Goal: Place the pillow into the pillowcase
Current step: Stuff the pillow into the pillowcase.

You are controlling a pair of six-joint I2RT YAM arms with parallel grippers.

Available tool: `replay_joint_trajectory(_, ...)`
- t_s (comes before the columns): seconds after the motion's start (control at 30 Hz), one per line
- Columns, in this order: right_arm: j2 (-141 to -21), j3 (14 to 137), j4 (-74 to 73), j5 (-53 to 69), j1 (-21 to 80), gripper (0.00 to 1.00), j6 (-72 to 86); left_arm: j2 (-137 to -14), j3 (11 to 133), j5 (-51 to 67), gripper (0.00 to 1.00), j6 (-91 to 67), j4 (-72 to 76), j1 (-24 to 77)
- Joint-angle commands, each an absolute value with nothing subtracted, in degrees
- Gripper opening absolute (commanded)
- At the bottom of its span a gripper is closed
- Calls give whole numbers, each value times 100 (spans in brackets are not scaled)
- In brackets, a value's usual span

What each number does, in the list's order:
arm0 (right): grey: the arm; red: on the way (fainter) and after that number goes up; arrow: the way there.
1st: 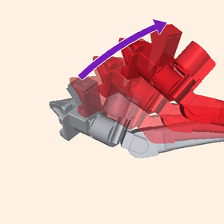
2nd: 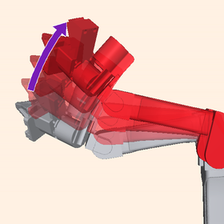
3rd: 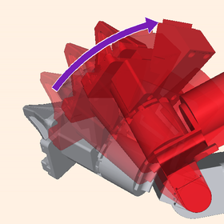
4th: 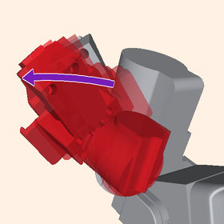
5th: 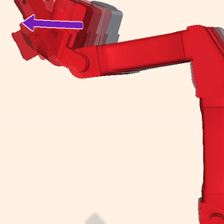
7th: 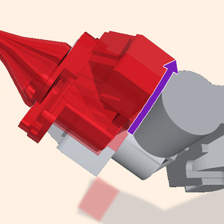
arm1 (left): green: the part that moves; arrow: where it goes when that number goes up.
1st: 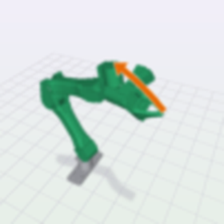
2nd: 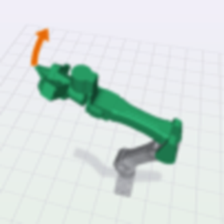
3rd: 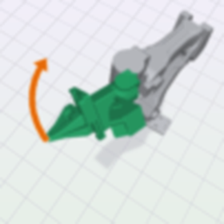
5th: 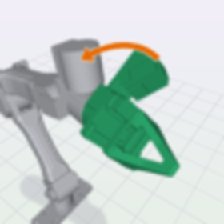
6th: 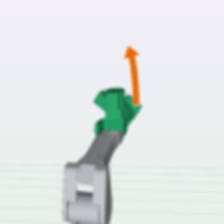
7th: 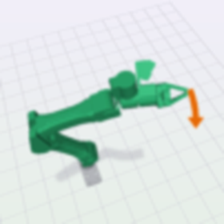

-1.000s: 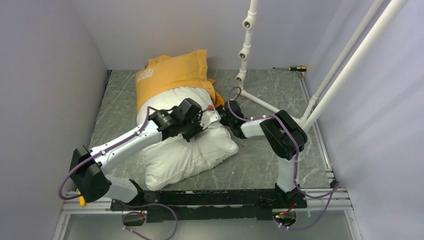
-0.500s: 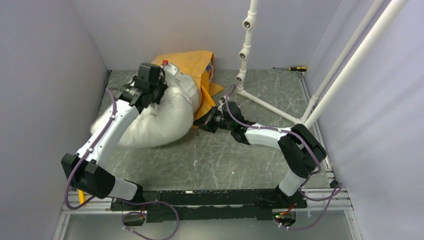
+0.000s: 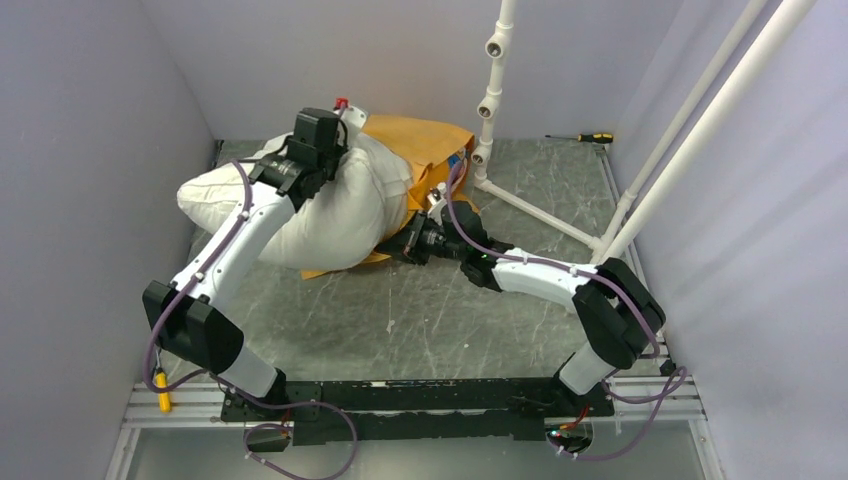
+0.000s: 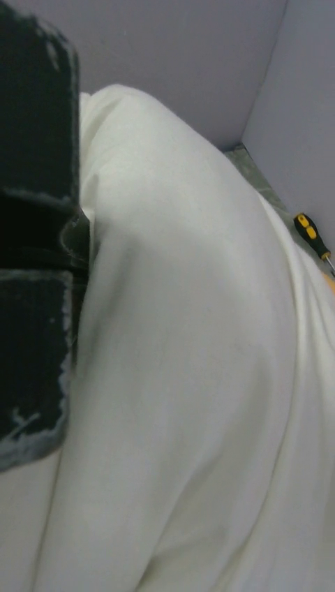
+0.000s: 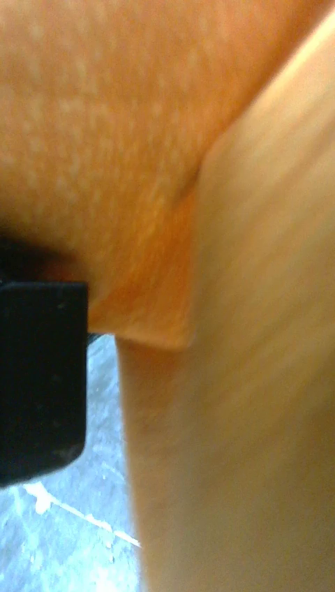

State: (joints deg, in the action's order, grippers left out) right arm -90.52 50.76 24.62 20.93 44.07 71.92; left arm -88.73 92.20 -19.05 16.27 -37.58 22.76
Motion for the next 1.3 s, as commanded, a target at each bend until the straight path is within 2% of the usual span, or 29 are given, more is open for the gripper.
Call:
replay_joint_trajectory(0.0,-8464,6119,3051,4183,5164,0,6454,-9321,8613,-1741,0,963,-3597,2714)
replay_joint_trajectory(0.13,-8757,5984,4360,4981,5598,0,6581,-9163,7986,-1642,0,536,-3360,2777)
replay_joint_trajectory(0.2,-8695,5655,4717,4923,5658,0,6764,-9133,7855,-1656,0,436,-3364,2784)
replay_joint_trajectory(0.23,-8576,5496,4480,4747,5660,0,6719,-9125,7848,-1655,0,380,-3442,2784)
replay_joint_trajectory(0.3,-8152,5433,2757,4004,5643,3,6038,-9101,7880,-1614,0,239,-3638,2786)
replay_joint_trajectory(0.37,-7546,5660,682,2718,5662,36,5141,-9012,7800,-1602,0,160,-3673,2786)
replay_joint_trajectory(0.43,-7031,5690,-485,1720,5640,67,5003,-8911,7654,-1600,0,90,-3649,2786)
replay_joint_trajectory(0.47,-6798,5691,-871,1378,5604,76,4964,-8878,7574,-1594,0,45,-3633,2786)
replay_joint_trajectory(0.53,-6400,5808,-1684,740,5577,83,4938,-8836,7440,-1560,0,-65,-3638,2788)
replay_joint_trajectory(0.63,-5971,6103,-2821,-215,5568,83,4986,-8817,7289,-1513,0,-240,-3639,2786)
replay_joint_trajectory(0.73,-5724,6198,-3109,-418,5368,77,4928,-8786,7184,-1433,0,-284,-3648,2788)
replay_joint_trajectory(0.77,-5737,6204,-3087,-273,5206,74,4900,-8769,7161,-1401,0,-301,-3658,2786)
replay_joint_trajectory(0.83,-5888,6209,-2868,194,4828,51,4874,-8711,7116,-1332,0,-336,-3680,2794)
replay_joint_trajectory(0.87,-5987,6213,-2707,441,4655,47,4874,-8677,7094,-1278,0,-356,-3694,2793)
replay_joint_trajectory(0.93,-6265,6280,-2329,821,4465,46,4838,-8559,7046,-1206,0,-392,-3715,2802)
replay_joint_trajectory(1.03,-6773,6506,-2170,903,4355,54,4828,-8432,6959,-1143,0,-428,-3739,2829)
replay_joint_trajectory(1.1,-6987,6419,-1849,975,4280,54,4968,-8368,6934,-1135,0,-465,-3799,2858)
replay_joint_trajectory(1.17,-7100,6136,-1318,1190,4088,46,5353,-8310,6907,-1120,0,-520,-3854,2886)
replay_joint_trajectory(1.27,-7151,5655,-285,1591,3989,39,5678,-8221,6836,-1081,0,-617,-3879,2946)
